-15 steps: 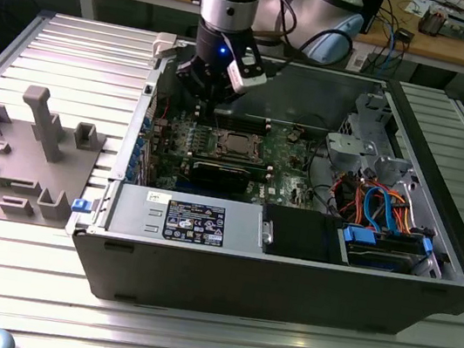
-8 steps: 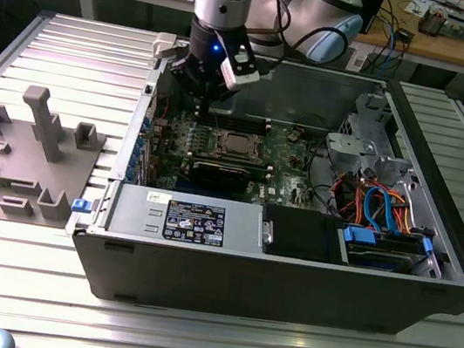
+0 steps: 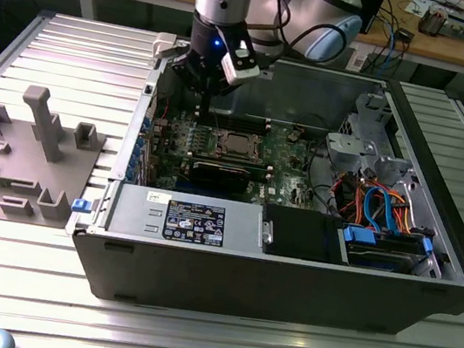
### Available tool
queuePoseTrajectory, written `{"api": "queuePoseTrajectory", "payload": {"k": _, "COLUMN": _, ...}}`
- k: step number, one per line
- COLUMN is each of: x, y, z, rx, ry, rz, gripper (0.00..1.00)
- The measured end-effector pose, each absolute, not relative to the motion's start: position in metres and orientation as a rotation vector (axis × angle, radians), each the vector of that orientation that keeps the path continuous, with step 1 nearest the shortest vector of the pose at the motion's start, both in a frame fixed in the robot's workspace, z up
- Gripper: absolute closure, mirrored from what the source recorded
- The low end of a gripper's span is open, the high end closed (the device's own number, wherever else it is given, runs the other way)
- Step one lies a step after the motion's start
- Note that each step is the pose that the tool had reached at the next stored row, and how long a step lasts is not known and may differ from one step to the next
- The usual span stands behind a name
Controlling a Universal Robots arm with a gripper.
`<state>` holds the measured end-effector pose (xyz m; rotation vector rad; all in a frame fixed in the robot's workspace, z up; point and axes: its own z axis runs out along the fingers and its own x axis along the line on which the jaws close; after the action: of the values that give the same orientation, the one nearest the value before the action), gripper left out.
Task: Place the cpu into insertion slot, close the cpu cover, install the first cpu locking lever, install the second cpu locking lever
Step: 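Install the first cpu locking lever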
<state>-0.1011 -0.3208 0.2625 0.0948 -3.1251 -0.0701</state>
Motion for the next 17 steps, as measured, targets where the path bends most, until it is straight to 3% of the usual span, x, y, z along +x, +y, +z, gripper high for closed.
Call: {"api": "queuePoseTrajectory", "payload": {"k": 17, "x": -0.078, "y": -0.316, "z": 0.262, "rx": 0.095, "ry": -3.123, "rz": -0.077, "gripper": 0.89}}
